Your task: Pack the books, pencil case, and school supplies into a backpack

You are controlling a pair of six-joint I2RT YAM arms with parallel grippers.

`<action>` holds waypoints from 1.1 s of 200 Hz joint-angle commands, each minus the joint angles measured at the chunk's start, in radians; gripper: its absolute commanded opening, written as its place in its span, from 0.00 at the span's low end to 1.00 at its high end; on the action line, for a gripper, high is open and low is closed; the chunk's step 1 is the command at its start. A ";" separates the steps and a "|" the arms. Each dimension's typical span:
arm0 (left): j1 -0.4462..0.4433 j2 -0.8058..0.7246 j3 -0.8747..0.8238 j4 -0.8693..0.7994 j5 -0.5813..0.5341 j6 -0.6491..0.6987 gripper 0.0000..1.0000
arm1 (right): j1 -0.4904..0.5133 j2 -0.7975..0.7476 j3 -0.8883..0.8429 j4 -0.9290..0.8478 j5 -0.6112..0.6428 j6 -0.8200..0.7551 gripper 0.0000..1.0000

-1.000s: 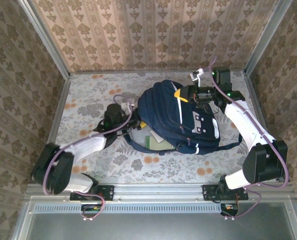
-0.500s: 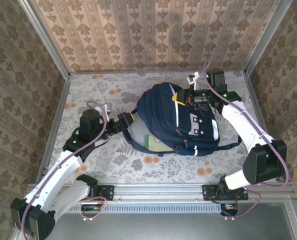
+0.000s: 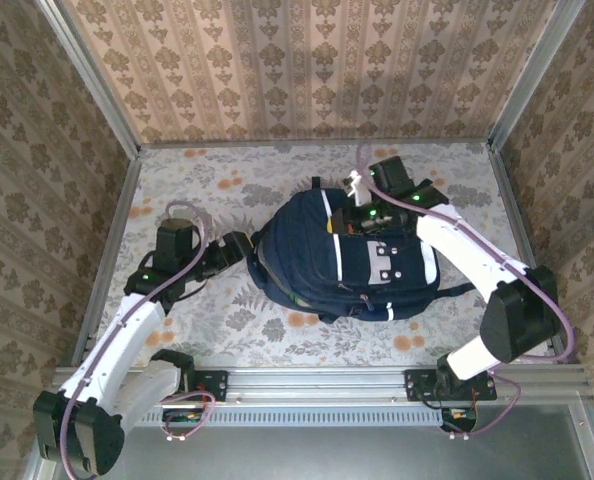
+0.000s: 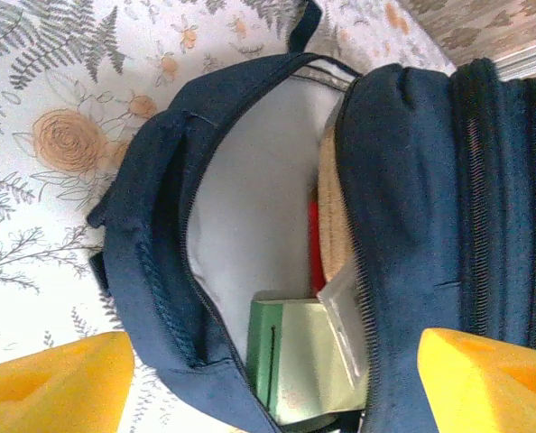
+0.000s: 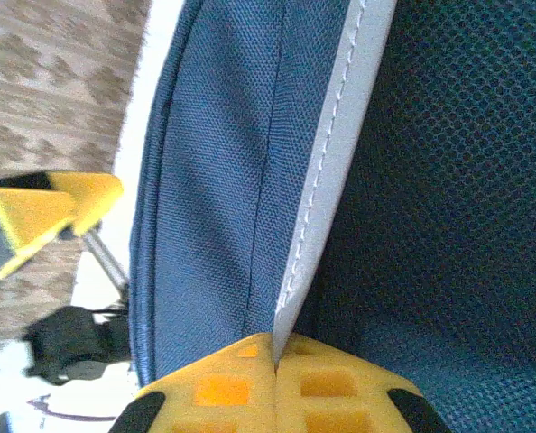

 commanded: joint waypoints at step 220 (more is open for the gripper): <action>-0.210 0.799 0.252 0.339 0.135 -0.087 0.52 | -0.035 -0.452 -0.580 -0.124 0.919 0.545 0.22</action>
